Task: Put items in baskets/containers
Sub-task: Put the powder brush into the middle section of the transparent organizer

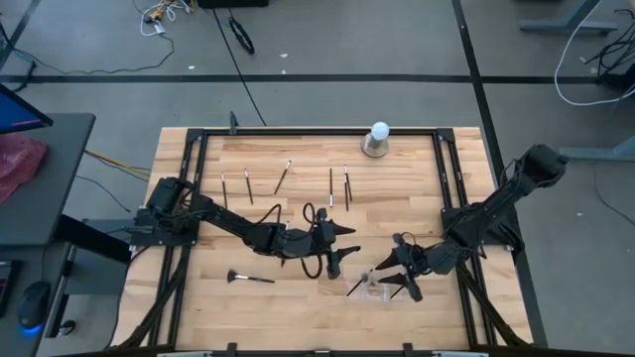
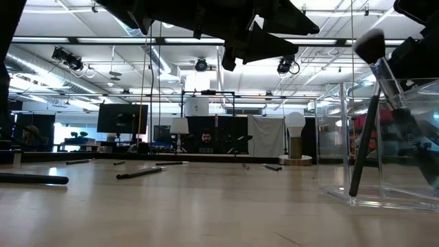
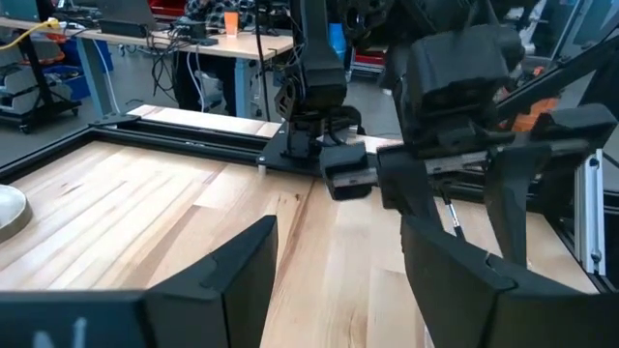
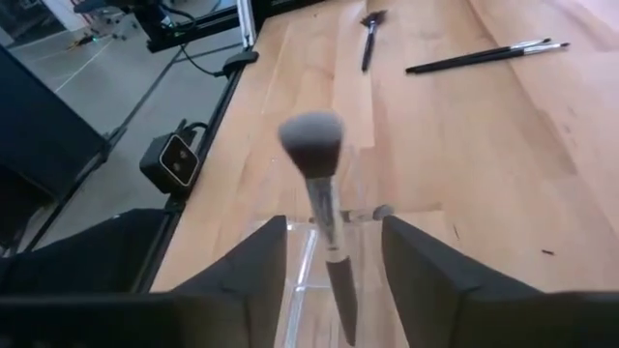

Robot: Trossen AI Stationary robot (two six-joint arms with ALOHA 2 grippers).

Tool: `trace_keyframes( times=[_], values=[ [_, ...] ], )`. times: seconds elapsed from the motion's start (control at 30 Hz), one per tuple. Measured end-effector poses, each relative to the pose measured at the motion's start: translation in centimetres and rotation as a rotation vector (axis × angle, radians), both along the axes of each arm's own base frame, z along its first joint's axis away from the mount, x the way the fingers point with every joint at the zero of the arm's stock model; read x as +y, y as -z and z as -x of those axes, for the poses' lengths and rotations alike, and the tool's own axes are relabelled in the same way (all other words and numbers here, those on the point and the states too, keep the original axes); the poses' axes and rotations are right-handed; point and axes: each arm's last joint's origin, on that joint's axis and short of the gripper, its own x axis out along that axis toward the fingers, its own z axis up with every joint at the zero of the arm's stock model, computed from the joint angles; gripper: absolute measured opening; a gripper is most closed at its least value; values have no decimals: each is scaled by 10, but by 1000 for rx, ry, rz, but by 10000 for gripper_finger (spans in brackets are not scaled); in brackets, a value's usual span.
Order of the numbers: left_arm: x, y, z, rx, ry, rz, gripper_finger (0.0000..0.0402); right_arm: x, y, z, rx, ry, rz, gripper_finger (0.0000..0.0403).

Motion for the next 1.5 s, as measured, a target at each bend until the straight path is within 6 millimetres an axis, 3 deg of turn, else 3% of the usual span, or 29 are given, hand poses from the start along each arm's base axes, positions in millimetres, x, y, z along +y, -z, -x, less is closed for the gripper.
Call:
trace_keyframes(
  times=[0.17, 0.43, 0.63, 0.87, 1.07, 1.2, 1.37, 1.5],
  values=[
    [0, 0, 0, 0, 0, 0, 220, -5, -14, 8, -27, -12, -22, 176],
    [0, 0, 0, 0, 0, 1, 220, -14, -42, 32, -112, -197, -36, 176],
    [0, 0, 0, 0, 1, 1, 220, -23, -47, 40, -101, -154, -52, 176],
    [5, 0, -1, -1, -34, -3, 220, -21, -34, 18, -94, -140, 29, 186],
    [5, 0, -1, 0, -34, -3, 220, -21, -16, -4, -30, -128, 51, 244],
    [5, 0, -1, 0, -34, -3, 220, -14, -17, -25, -12, -121, 103, 269],
    [5, 0, -1, 0, -34, -3, 220, -5, -18, -50, 46, -104, 171, 262],
    [5, 1, -1, 9, -33, -5, 220, -2, -14, -61, 93, -98, 199, 230]
  ],
)
